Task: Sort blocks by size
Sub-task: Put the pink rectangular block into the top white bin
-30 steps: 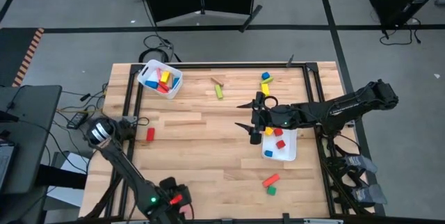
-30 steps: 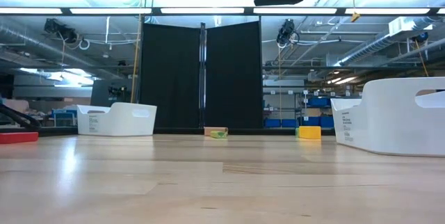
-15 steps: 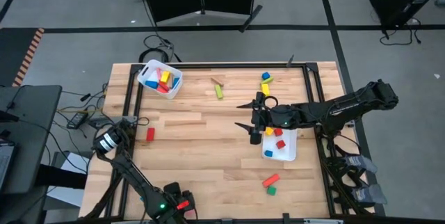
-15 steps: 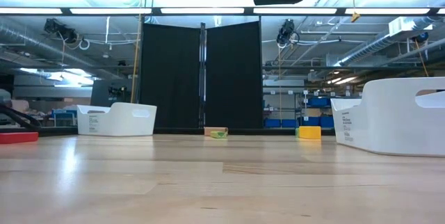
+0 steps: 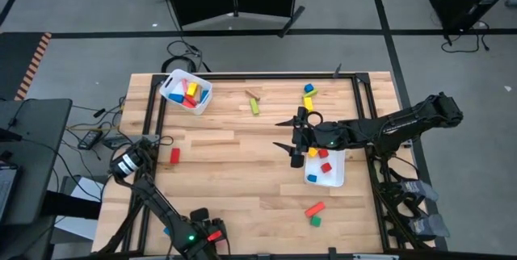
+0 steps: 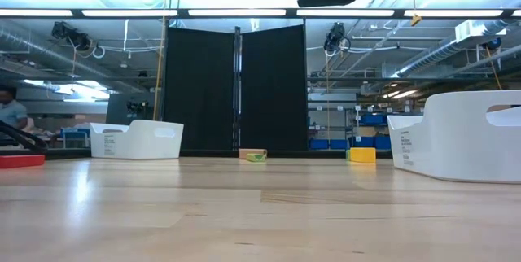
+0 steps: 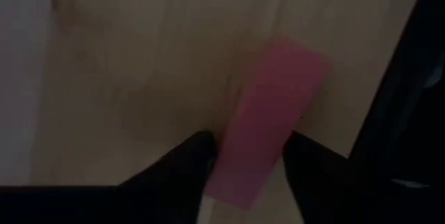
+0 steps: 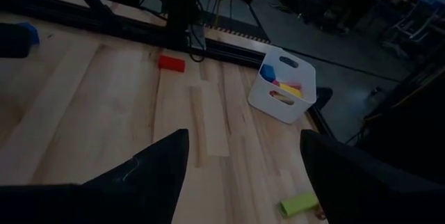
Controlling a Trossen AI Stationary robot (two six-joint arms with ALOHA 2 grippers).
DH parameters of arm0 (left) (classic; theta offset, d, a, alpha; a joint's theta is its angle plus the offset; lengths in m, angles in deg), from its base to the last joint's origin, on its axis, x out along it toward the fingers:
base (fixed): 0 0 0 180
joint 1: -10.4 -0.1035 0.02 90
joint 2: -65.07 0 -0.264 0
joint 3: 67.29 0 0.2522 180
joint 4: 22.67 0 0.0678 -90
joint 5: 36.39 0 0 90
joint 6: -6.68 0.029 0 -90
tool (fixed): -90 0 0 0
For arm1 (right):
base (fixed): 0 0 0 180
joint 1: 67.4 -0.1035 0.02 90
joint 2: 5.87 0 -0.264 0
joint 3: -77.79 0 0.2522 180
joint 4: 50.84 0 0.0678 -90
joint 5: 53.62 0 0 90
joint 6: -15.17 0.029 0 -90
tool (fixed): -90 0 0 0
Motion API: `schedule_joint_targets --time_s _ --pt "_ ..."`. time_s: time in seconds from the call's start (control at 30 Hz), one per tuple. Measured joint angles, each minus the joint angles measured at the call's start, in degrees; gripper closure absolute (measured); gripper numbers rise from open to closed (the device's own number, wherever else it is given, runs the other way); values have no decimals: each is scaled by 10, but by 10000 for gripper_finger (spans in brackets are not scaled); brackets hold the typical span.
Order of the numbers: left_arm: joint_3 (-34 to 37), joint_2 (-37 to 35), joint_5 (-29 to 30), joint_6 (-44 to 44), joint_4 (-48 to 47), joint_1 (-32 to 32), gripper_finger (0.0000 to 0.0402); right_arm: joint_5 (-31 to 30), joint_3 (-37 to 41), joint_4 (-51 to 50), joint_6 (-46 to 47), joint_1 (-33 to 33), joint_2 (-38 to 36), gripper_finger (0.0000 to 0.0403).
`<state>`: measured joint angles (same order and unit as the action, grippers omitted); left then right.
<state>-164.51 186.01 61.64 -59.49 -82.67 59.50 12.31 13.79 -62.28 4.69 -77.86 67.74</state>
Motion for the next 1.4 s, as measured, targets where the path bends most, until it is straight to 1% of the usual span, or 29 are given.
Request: schedule_joint_targets --time_s 0.13,0.17,0.3,0.4,0.43,0.53,0.6,0.73,0.77,0.83,0.9,0.97,1.07,1.13,1.17,1.3,1.4 --pt "0 0 0 2 -6 -6 289 0 0 -4 0 0 0 120" --pt "0 0 0 3 -6 -7 300 0 0 -6 0 0 0 121" --pt "0 -3 0 4 -9 -17 298 0 0 -10 0 1 0 125" --pt "1 -15 16 7 -20 -25 298 0 0 -11 -1 1 0 126" --pt "2 -20 32 12 -29 -28 298 0 0 -11 -2 1 0 126" --pt "9 -41 127 11 -98 -49 298 0 0 -9 -4 1 0 125" --pt "7 -67 173 8 -113 -69 298 0 0 -4 -11 1 -1 124" --pt "5 -126 229 37 -162 -112 298 -4 0 7 -28 -7 -8 129" --pt "5 -137 255 46 -171 -127 298 -7 0 9 -32 -9 -10 130" --pt "5 -164 306 64 -201 -169 298 -17 0 6 -35 -15 -16 133" --pt "4 -197 345 80 -227 -215 298 -21 0 4 -36 -19 -22 136" --pt "4 -226 368 109 -243 -267 298 -23 0 4 -40 -22 -31 138" --pt "4 -270 391 176 -233 -363 298 -26 0 2 -47 -30 -44 140" --pt "4 -298 386 223 -229 -433 298 -42 0 -5 -47 -37 -56 141" --pt "3 -309 374 244 -227 -468 298 -52 0 -12 -47 -41 -62 140" --pt "3 -336 307 329 -227 -605 298 -90 0 -54 -41 -54 -83 139" --pt "4 -345 248 384 -226 -706 298 -96 0 -86 -26 -61 -99 142"
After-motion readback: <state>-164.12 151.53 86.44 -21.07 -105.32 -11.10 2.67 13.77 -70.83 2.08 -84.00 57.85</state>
